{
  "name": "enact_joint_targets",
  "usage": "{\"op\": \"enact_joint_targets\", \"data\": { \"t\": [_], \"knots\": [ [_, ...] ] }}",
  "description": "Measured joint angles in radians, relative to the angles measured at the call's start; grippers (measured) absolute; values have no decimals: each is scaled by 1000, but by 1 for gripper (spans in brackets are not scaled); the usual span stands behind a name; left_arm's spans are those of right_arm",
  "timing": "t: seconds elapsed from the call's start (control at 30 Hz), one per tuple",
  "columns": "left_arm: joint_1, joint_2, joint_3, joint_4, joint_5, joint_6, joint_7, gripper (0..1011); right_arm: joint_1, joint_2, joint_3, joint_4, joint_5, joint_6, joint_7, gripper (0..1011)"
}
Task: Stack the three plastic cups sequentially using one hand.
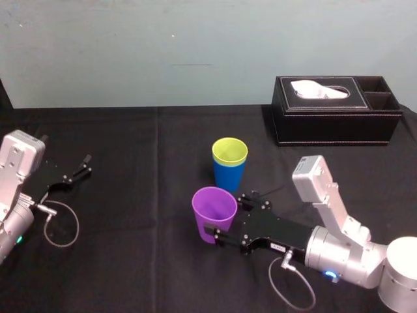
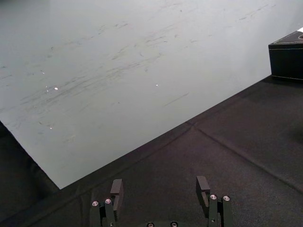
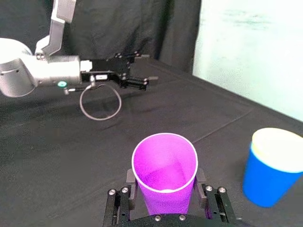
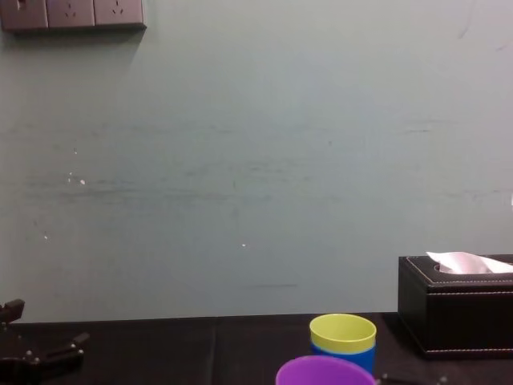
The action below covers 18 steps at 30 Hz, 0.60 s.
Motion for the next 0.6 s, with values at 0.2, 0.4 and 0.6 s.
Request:
{"op": "enact_joint_targets", "data": {
  "t": [0.2,0.4,0.6],
  "knots": [
    [0,0,0,0,0,0,0,1010,-11,25,33,-80,5,68,-43,721],
    [0,0,0,0,0,0,0,1010,-8,33,69,-135,22,117,-76,721],
    [0,0,0,0,0,0,0,1010,8,35,90,-162,31,145,-93,720]
  ]
}}
